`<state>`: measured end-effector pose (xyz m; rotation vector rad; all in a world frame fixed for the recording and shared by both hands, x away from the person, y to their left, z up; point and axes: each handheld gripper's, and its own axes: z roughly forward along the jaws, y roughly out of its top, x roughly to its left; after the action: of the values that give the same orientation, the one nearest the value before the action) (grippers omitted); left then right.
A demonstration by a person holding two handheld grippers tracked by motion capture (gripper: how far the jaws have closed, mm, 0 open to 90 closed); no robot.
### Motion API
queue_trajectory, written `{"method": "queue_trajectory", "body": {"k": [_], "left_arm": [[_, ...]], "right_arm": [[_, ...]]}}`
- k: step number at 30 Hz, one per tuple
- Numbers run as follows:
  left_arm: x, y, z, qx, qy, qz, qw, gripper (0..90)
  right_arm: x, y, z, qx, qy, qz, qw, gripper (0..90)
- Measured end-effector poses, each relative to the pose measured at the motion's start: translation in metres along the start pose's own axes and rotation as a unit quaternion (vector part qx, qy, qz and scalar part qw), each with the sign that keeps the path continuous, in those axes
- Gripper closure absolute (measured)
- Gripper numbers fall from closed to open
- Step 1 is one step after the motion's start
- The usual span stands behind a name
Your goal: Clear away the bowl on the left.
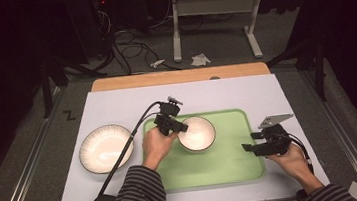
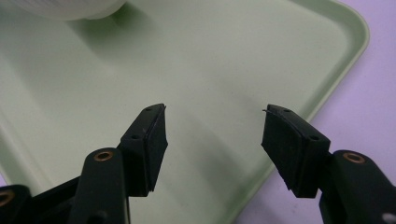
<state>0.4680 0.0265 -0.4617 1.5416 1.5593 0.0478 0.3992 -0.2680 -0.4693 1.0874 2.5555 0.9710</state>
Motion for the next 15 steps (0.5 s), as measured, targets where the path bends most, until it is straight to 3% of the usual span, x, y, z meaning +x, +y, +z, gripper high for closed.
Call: {"method": "queue_trajectory", "body": {"k": [15], "left_arm": [[0.004, -0.007, 0.016, 0.008, 0.012, 0.0, 0.9999, 81.7]], "right_arm": [[0.0, 0.0, 0.0, 0.001, 0.0, 0.002, 1.0, 41.4]]}}
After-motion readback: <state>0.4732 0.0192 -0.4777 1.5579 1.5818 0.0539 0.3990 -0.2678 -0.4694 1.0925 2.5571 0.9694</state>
